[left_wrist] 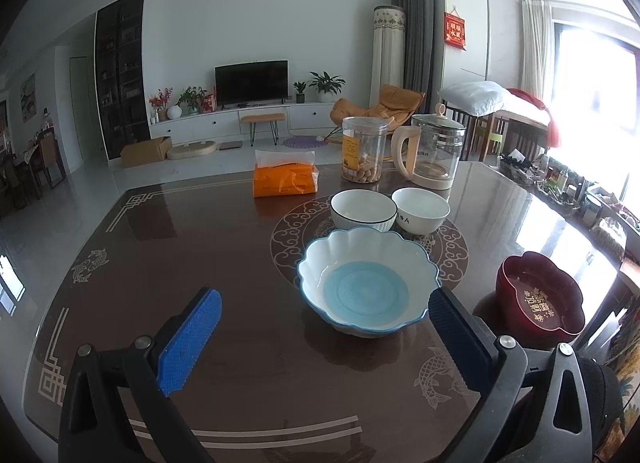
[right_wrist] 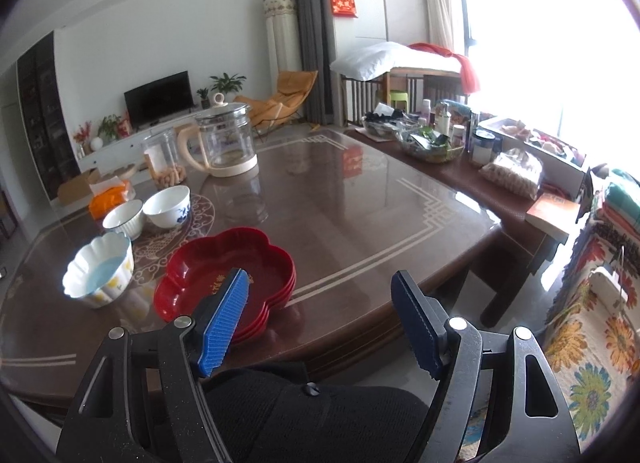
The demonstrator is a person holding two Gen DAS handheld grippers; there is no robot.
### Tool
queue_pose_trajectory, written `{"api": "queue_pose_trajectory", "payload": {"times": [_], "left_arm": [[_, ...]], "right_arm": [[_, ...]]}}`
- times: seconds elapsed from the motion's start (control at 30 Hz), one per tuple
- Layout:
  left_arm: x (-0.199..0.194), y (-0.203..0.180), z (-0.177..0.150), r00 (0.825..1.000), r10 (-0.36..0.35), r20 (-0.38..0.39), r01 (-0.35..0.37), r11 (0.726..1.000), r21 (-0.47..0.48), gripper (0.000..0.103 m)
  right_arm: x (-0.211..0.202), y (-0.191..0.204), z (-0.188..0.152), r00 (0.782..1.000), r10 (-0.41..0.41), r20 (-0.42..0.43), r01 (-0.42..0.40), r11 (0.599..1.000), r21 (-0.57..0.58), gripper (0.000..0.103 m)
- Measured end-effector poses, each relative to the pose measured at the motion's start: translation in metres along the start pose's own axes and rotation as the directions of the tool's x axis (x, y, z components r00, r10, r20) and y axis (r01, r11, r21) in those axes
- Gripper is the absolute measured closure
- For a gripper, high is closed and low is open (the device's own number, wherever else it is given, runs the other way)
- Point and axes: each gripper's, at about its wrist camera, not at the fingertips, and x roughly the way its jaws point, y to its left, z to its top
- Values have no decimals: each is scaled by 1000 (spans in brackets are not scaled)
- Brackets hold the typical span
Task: Organize plates and bowls
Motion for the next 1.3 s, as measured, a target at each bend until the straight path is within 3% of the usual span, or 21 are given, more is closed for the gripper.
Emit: {"api": "queue_pose_trajectory", "payload": {"times": [0.33, 0.4, 0.53, 0.63, 0.73, 0.87, 0.97, 1.1, 1.3], "left_arm": [[-3, -12, -3, 1000, 5, 26, -7, 998, 68, 0], [-3, -14, -5, 999, -25, 19, 24, 997, 67, 0], [-3, -32, -12, 988, -156, -18, 157, 984, 79, 0], [-1, -55, -18, 968, -247, -51, 251, 963, 100, 0], [10, -82, -28, 924, -358, -134, 372, 923, 97, 0], [27, -121, -43, 881, -415, -226, 449, 884, 130, 0], [39, -141, -50, 856, -433, -282, 483, 865, 139, 0], [50, -146, -50, 829, -455, -326, 505, 859, 87, 0], [61, -147, -43, 802, -485, -350, 528, 849, 34, 0]], "right_arm": [[10, 8, -5, 997, 37, -69, -39, 999, -21, 26], [12, 13, -5, 995, 50, -82, -53, 998, -27, 26], [20, 27, -7, 989, 88, -121, -95, 994, -48, 26], [30, 41, -11, 976, 133, -172, -146, 987, -60, 26], [35, 52, -18, 966, 156, -204, -172, 983, -61, 26], [36, 56, -22, 960, 167, -223, -185, 981, -61, 26], [34, 54, -23, 961, 160, -224, -178, 982, -64, 26], [36, 49, -27, 952, 163, -259, -187, 980, -70, 26], [41, 53, -32, 947, 155, -281, -191, 976, -104, 26]]}}
